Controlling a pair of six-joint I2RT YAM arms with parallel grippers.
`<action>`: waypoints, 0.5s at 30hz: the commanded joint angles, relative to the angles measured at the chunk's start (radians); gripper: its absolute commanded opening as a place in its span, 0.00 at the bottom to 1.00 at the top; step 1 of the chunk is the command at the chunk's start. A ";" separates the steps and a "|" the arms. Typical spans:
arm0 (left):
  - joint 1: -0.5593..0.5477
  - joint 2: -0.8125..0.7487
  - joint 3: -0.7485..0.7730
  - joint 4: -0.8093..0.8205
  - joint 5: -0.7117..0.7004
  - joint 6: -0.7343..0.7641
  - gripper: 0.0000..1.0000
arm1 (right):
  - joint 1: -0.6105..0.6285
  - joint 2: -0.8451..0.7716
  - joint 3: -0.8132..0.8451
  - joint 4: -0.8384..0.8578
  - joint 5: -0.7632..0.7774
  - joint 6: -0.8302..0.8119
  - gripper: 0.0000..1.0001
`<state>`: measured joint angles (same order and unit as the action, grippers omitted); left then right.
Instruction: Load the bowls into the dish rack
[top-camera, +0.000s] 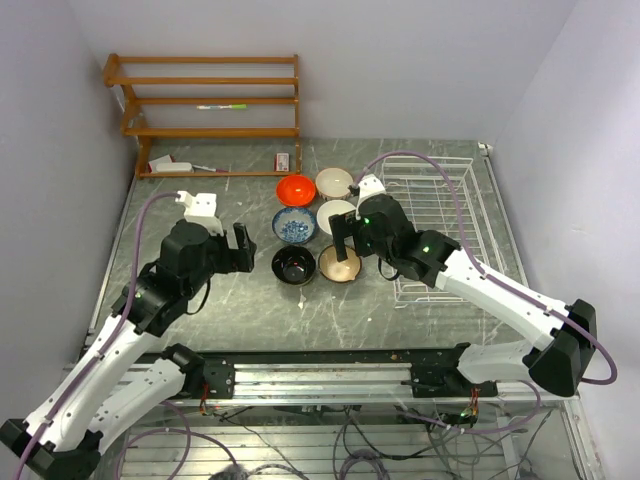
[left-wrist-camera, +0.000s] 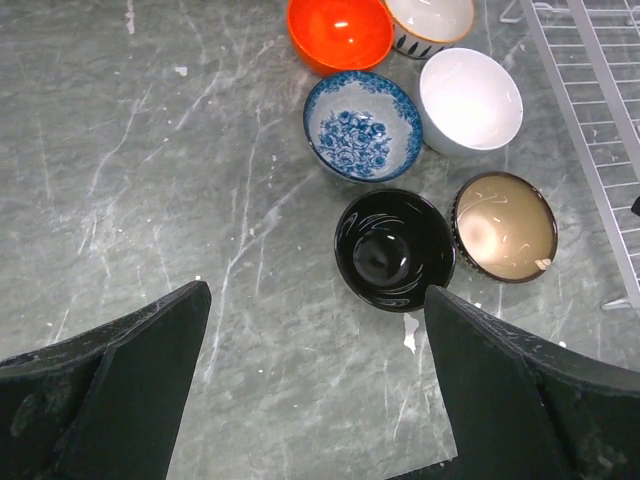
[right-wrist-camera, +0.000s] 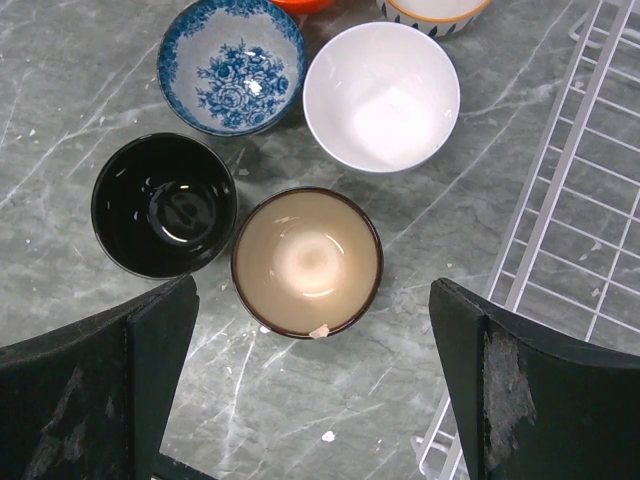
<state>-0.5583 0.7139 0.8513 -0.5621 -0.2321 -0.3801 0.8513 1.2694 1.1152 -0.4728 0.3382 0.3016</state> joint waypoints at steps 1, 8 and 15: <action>-0.003 -0.052 -0.003 -0.037 -0.063 -0.008 0.99 | 0.004 -0.023 -0.011 0.013 0.000 -0.007 1.00; -0.003 -0.094 -0.016 -0.072 -0.086 -0.034 0.99 | 0.003 -0.027 -0.023 0.002 0.005 -0.006 1.00; -0.003 -0.135 -0.027 -0.081 -0.107 -0.049 0.99 | 0.004 -0.027 -0.074 0.046 -0.128 -0.047 0.96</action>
<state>-0.5583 0.6006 0.8352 -0.6361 -0.3103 -0.4103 0.8513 1.2564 1.0901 -0.4698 0.3058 0.2886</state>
